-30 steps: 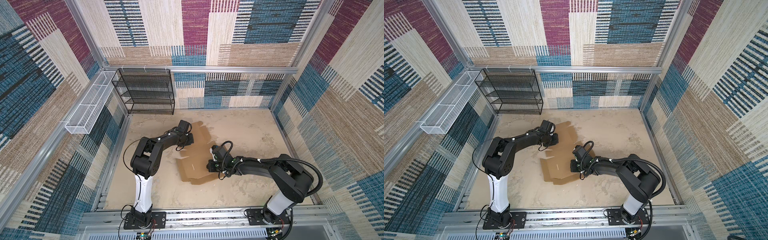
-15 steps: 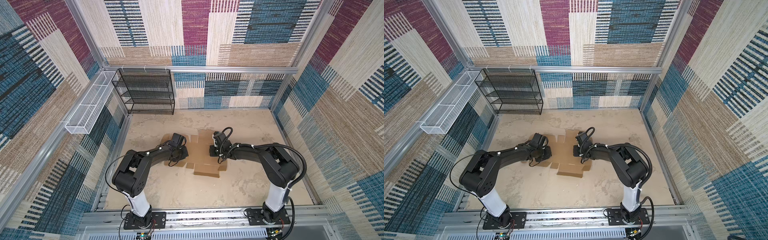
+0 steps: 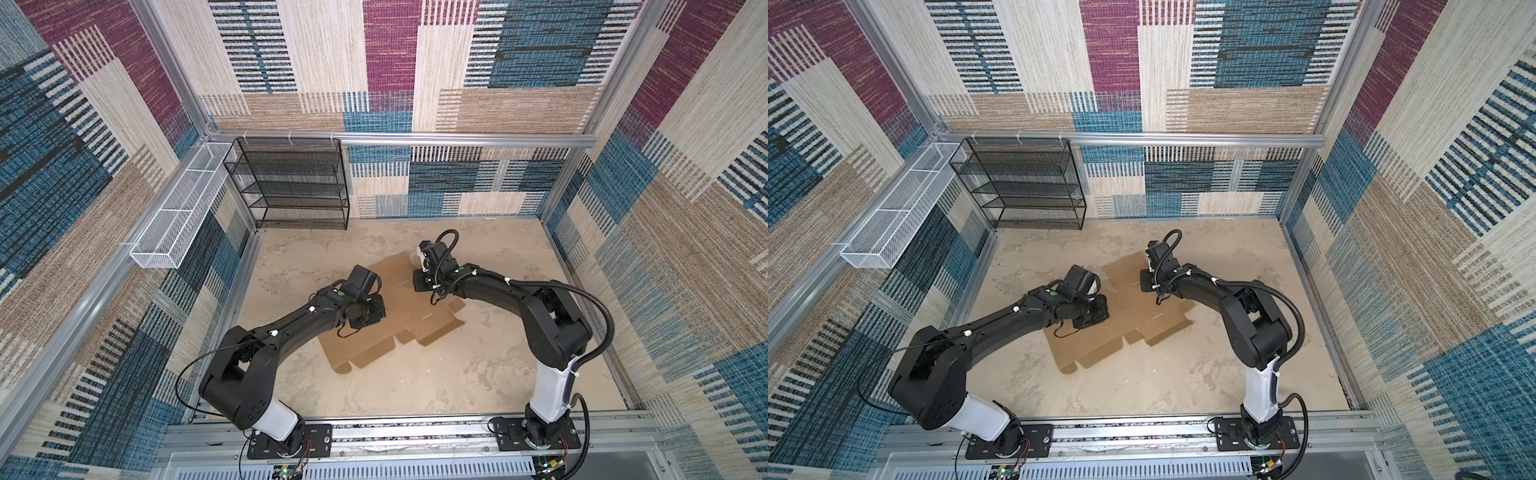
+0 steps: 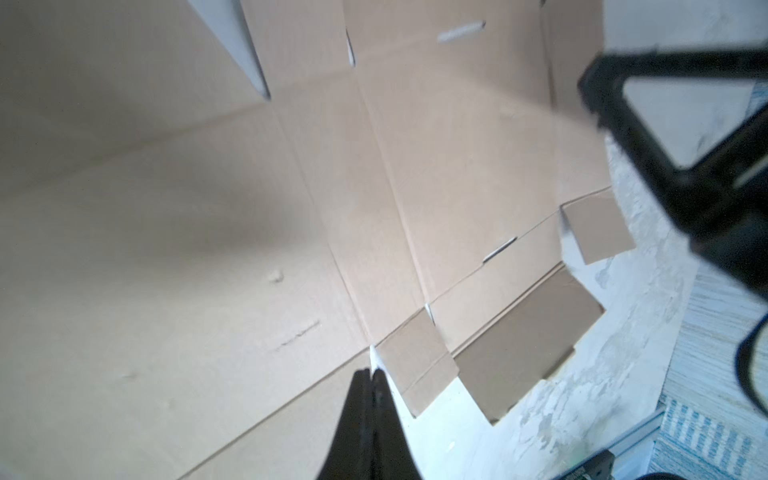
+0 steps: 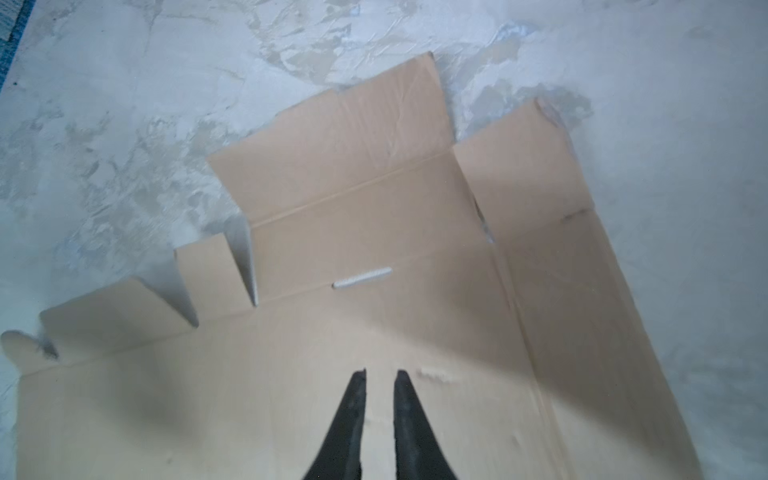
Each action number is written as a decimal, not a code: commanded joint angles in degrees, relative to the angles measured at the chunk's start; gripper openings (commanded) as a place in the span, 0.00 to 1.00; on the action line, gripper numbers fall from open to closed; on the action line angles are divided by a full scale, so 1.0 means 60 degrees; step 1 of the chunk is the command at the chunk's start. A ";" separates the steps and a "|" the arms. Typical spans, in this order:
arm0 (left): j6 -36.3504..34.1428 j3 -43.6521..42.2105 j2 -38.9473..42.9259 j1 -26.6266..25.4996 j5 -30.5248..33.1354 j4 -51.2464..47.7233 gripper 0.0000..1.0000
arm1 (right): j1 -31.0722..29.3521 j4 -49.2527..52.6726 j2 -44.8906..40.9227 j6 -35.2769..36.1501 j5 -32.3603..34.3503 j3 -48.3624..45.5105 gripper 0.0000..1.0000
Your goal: Fold the paper box
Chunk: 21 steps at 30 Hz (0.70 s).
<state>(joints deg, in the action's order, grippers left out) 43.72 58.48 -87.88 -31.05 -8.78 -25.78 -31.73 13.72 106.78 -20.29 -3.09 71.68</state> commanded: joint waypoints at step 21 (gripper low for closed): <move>-0.1184 -0.2252 0.0476 0.1227 0.0672 -0.0665 0.00 | 0.0080 -0.0622 -0.0853 -0.0855 -0.0506 -0.2233 0.18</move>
<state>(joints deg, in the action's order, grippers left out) 35.07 45.84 -85.06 -23.64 -4.75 -32.27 -31.62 12.32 100.60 -25.26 -5.63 57.49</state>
